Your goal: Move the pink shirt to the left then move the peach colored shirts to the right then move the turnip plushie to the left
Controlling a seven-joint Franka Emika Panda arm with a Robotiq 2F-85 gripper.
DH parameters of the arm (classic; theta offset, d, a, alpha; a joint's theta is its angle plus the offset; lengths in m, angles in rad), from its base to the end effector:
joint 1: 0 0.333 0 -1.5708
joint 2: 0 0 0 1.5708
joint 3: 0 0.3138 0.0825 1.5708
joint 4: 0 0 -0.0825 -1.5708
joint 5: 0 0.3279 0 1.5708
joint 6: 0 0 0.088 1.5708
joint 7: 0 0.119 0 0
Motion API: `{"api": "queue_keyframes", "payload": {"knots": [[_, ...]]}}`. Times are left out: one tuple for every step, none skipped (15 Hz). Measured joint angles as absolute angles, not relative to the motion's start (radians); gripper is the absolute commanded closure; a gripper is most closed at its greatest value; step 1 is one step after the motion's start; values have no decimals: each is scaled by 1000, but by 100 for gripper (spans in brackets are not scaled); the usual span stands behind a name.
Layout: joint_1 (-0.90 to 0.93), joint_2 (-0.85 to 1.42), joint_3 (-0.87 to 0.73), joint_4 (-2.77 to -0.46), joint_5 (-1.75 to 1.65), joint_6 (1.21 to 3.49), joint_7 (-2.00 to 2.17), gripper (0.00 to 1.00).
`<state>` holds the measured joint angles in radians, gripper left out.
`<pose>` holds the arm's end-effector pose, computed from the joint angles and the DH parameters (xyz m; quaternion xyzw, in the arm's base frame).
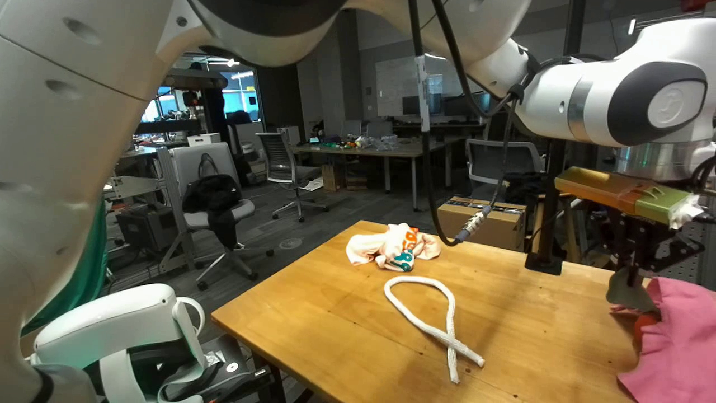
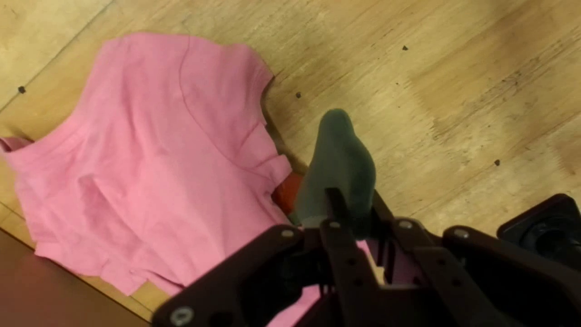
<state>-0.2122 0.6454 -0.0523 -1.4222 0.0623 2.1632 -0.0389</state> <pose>0.6602 -0.1680 0.3407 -0.9912 0.1225 -0.0494 0.0038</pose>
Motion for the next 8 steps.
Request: {"api": "queue_keyframes", "payload": {"knots": [[-202, 628, -51, -1438, 62, 2175, -42, 83], [-189, 608, -51, -1454, 60, 2189, -44, 83], [-176, 587, -50, -1470, 58, 2198, -45, 83], [-162, 564, -50, -1486, 54, 2208, -45, 83], [-148, 542, -50, -1501, 50, 2217, -45, 83], [-134, 518, -49, -1518, 48, 2228, -45, 83], [-121, 494, -49, -1533, 45, 2236, -45, 84], [-111, 472, -49, -1548, 45, 2249, -44, 83]]}}
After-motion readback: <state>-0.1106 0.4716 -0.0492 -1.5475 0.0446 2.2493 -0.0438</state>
